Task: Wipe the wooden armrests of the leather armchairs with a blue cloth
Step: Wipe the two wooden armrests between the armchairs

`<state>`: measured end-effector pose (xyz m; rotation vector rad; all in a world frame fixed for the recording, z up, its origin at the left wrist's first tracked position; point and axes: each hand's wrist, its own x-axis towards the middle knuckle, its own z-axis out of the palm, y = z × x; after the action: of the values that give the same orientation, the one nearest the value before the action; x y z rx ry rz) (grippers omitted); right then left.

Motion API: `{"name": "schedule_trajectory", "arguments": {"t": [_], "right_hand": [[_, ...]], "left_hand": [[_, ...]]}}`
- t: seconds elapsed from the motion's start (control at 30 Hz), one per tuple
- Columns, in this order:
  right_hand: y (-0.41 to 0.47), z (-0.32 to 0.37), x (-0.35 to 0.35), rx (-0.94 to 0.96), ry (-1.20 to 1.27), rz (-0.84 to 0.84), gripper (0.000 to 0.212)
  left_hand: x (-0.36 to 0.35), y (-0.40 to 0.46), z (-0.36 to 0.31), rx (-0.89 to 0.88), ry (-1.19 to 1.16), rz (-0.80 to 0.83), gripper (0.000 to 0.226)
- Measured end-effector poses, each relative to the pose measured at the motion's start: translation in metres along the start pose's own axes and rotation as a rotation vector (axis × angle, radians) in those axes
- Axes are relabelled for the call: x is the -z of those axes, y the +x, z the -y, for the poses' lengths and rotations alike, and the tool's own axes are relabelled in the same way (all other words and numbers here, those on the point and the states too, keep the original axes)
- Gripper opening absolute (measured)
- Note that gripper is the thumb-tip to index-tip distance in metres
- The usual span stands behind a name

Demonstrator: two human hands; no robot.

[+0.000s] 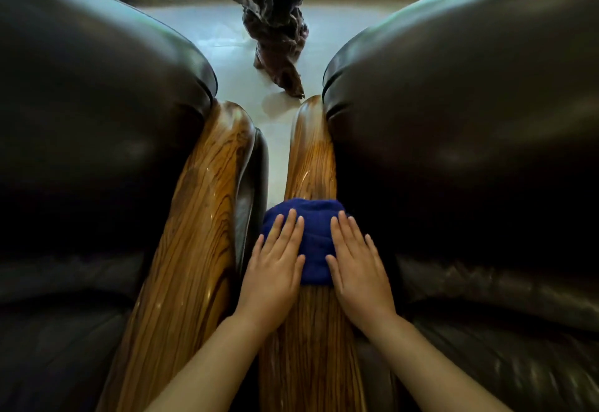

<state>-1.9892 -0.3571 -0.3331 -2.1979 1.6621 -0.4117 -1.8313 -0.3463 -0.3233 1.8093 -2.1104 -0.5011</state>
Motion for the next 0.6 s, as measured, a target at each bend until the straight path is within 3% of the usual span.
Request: {"name": "schedule_trajectory", "arguments": {"t": [0.37, 0.6], "right_hand": [[0.07, -0.011, 0.007, -0.024, -0.113, 0.03, 0.058], [0.124, -0.008, 0.049, 0.0, -0.179, 0.241, 0.065]], "left_hand": [[0.008, 0.072, 0.001, 0.107, 0.014, 0.122, 0.059], [0.039, 0.126, -0.002, 0.13, 0.045, 0.318, 0.068]]}}
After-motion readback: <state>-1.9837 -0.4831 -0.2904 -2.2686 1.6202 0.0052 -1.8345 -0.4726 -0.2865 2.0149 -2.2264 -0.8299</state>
